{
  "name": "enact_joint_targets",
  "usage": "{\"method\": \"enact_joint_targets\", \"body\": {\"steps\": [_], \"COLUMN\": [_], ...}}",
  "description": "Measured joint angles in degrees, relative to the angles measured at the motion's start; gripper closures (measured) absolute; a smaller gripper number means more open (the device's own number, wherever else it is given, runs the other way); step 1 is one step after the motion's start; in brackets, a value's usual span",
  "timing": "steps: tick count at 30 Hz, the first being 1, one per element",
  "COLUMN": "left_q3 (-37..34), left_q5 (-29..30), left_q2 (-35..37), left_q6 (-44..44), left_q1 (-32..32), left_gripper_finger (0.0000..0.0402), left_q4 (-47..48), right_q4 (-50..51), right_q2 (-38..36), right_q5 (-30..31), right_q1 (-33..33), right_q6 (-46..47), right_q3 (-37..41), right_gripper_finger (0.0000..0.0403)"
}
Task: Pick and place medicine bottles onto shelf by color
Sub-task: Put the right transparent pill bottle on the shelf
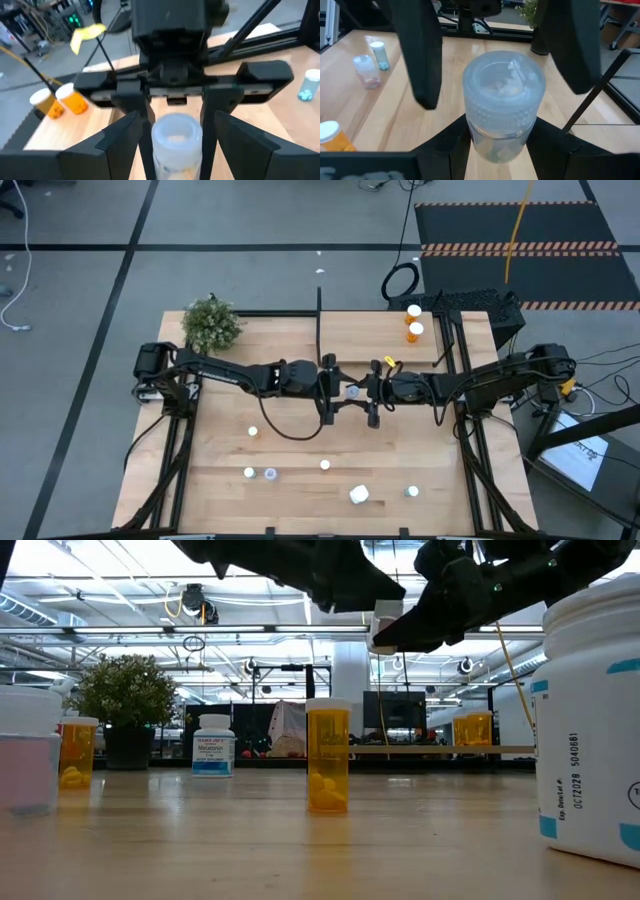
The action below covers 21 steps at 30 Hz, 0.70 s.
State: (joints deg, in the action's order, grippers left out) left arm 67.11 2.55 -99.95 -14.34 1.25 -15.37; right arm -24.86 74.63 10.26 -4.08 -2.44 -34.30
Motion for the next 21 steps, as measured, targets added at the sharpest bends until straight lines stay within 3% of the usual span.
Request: {"method": "enact_joint_targets", "body": {"steps": [14,21], "left_q3": [0.0,0.0], "left_q5": [0.1,0.0], "left_q2": [-0.2,-0.1], "left_q6": [-1.5,-1.1], "left_q1": [-0.1,-0.1], "left_gripper_finger": [0.0244,0.0237], "left_q4": [0.5,0.9], "right_q4": [0.0,0.1], "right_q2": [0.0,-0.2], "right_q5": [0.1,0.1], "right_q1": [0.0,0.0], "right_q6": [0.2,0.2], "right_q3": [0.0,0.0], "right_gripper_finger": [0.0236,0.0236]}}
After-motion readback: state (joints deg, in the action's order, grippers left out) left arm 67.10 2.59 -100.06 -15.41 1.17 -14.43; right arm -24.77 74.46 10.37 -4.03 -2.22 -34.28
